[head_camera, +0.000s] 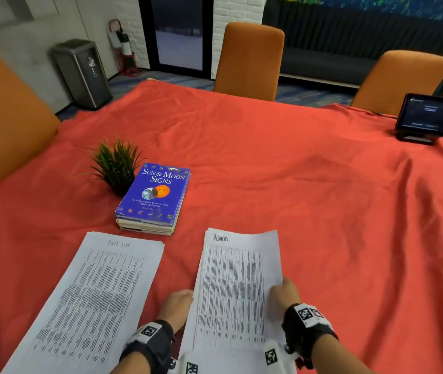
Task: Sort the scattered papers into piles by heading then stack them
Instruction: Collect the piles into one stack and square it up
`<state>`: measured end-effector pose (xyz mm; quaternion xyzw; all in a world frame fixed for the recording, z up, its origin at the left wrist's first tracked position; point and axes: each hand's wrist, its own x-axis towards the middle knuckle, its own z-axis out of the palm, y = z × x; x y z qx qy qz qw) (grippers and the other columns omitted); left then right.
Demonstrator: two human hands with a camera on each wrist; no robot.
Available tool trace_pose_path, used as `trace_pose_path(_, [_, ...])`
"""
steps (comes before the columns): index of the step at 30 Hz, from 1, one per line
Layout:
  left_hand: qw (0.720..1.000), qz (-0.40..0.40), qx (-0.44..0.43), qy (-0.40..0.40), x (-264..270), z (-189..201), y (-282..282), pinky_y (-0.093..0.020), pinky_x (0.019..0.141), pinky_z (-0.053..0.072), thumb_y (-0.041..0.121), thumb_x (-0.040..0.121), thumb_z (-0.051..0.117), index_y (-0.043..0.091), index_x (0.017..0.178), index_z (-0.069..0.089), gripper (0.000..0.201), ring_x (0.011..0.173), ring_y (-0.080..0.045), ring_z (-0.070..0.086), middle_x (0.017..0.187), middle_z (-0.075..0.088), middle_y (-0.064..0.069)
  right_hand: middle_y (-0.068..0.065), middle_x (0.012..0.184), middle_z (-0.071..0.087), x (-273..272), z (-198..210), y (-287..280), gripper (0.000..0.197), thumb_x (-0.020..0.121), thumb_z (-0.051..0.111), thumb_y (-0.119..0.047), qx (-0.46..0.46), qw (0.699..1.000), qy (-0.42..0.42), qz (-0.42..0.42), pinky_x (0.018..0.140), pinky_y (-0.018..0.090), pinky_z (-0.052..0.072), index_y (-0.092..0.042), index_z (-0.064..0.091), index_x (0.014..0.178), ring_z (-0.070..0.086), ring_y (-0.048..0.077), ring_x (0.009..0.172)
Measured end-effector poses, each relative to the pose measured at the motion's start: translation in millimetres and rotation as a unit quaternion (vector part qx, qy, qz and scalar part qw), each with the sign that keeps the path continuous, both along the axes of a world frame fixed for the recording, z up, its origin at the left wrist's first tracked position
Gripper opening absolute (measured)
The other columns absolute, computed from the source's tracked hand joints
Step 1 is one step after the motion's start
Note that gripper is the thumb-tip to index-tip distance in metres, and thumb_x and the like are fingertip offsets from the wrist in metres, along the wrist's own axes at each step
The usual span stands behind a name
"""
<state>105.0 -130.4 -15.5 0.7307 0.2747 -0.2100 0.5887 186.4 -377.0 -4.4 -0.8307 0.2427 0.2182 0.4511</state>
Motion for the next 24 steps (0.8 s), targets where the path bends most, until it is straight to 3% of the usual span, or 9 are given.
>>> trace_pose_path(3, [1.0,-0.009,0.015,-0.01,-4,-1,-6,-0.032,0.082,0.047,0.033,0.089,0.052,0.02,0.084,0.063,0.017,0.083,-0.018,0.06,0.087,0.067,0.003,0.019,0.119,0.059,-4,-4,10,0.033,0.087,0.038,0.005,-0.022,1.0,0.001,-0.018,0.083,0.034,0.048,0.0,0.044,0.119,0.058,0.032,0.098])
trace_pose_path(5, [0.998,-0.049,0.047,-0.018,-3,2,-15,-0.028,0.075,0.048,0.022,0.092,0.05,0.027,0.098,0.057,0.011,0.084,-0.015,0.061,0.094,0.066,0.007,0.02,0.122,0.057,-6,-4,14,0.036,0.087,0.04,0.005,-0.035,0.999,0.004,-0.021,0.082,0.031,0.045,0.003,0.042,0.123,0.058,0.035,0.107])
trace_pose_path(8, [0.994,-0.075,0.055,-0.055,0,10,-25,-0.03,0.084,0.052,0.007,0.09,0.044,0.037,0.099,0.056,0.034,0.099,-0.015,0.065,0.106,0.068,0.01,0.023,0.128,0.053,-5,-8,13,0.041,0.088,0.044,-0.001,-0.038,0.999,0.026,-0.016,0.086,0.032,0.043,0.003,0.041,0.129,0.055,0.037,0.114])
trace_pose_path(11, [0.992,-0.044,0.027,-0.117,5,25,-26,-0.018,0.089,0.046,0.003,0.093,0.042,0.036,0.103,0.059,0.038,0.105,-0.002,0.062,0.109,0.067,0.014,0.02,0.136,0.044,3,-3,2,0.055,0.084,0.056,-0.014,-0.034,0.999,0.005,-0.038,0.099,0.039,0.043,-0.007,0.041,0.137,0.051,0.037,0.118])
trace_pose_path(13, [0.988,-0.026,-0.001,-0.151,7,37,-25,-0.007,0.084,0.043,0.0,0.095,0.044,0.03,0.106,0.06,0.036,0.1,0.008,0.061,0.109,0.067,0.014,0.015,0.141,0.042,13,6,-5,0.064,0.085,0.063,-0.015,0.036,0.996,-0.044,-0.066,0.101,0.04,0.039,-0.01,0.036,0.143,0.046,0.035,0.126])
trace_pose_path(15, [0.985,-0.007,-0.03,-0.172,10,45,-20,-0.01,0.085,0.043,-0.003,0.093,0.047,0.023,0.105,0.062,0.032,0.095,0.009,0.062,0.107,0.07,0.009,0.01,0.136,0.051,23,25,-7,0.06,0.084,0.066,-0.015,0.16,0.981,-0.069,-0.083,0.095,0.039,0.045,-0.012,0.042,0.139,0.054,0.03,0.119])
trace_pose_path(18, [0.977,0.023,-0.055,-0.203,19,58,-16,-0.024,0.089,0.046,0.002,0.086,0.052,0.015,0.099,0.065,0.023,0.097,-0.008,0.066,0.099,0.074,0.003,0.008,0.119,0.069,38,56,-6,0.043,0.077,0.07,-0.019,0.298,0.945,-0.108,-0.082,0.099,0.043,0.048,-0.012,0.063,0.119,0.067,0.024,0.106])
trace_pose_path(21, [0.97,0.039,-0.067,-0.232,29,80,-18,-0.017,0.079,0.048,-0.011,0.087,0.048,0.012,0.092,0.064,0.029,0.085,-0.005,0.066,0.083,0.075,0.009,0.009,0.106,0.074,39,95,0,0.023,0.087,0.062,-0.007,0.324,0.926,-0.179,-0.071,0.092,0.039,0.051,-0.01,0.068,0.109,0.07,0.025,0.097])
trace_pose_path(24, [0.954,0.054,-0.044,-0.292,40,101,-18,-0.025,0.086,0.049,-0.003,0.09,0.052,0.017,0.101,0.063,0.025,0.094,-0.006,0.068,0.095,0.075,0.008,0.002,0.09,0.076,33,132,5,0.017,0.091,0.056,-0.001,0.303,0.903,-0.301,-0.047,0.073,0.03,0.054,-0.01,0.068,0.099,0.07,0.016,0.079])
